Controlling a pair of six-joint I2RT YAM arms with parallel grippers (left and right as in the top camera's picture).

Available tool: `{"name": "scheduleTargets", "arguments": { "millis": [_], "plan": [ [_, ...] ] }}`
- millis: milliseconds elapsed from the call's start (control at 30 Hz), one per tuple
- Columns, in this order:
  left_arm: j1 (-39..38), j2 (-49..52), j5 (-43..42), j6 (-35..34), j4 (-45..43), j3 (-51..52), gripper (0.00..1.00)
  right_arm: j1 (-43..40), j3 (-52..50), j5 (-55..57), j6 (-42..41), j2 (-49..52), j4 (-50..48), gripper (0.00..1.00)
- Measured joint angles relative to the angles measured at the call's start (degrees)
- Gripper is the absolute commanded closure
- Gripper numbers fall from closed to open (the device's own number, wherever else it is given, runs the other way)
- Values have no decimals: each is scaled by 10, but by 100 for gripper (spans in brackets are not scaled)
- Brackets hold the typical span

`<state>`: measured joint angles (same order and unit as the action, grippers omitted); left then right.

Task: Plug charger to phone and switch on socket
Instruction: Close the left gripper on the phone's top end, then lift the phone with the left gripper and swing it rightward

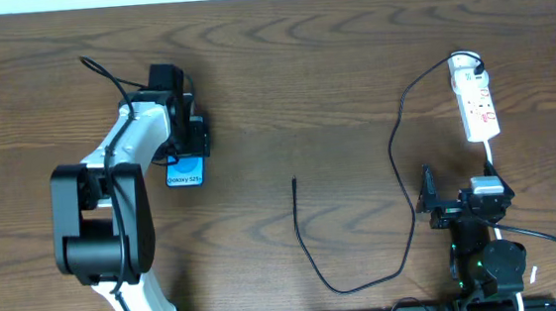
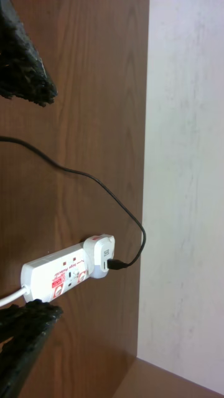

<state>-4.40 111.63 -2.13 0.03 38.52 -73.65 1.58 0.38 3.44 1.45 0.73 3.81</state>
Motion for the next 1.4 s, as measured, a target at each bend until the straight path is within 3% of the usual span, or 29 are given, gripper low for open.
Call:
{"name": "scheduleTargets", "arguments": {
  "millis": [367, 733, 933, 967, 1100, 1400],
  "plan": [
    [0, -87, -32, -1, 21, 0, 92, 0, 0, 0, 0, 0, 0, 1],
    [0, -90, -328, -103, 22, 0, 93, 0, 0, 0, 0, 0, 0, 1],
    [0, -90, -491, -256, 22, 0, 93, 0, 0, 0, 0, 0, 0, 1],
    [0, -90, -543, -315, 22, 0, 93, 0, 0, 0, 0, 0, 0, 1],
    [0, -90, -636, -443, 22, 0, 93, 0, 0, 0, 0, 0, 0, 1],
    [0, -90, -750, -609, 22, 0, 93, 0, 0, 0, 0, 0, 0, 1]
  ]
}}
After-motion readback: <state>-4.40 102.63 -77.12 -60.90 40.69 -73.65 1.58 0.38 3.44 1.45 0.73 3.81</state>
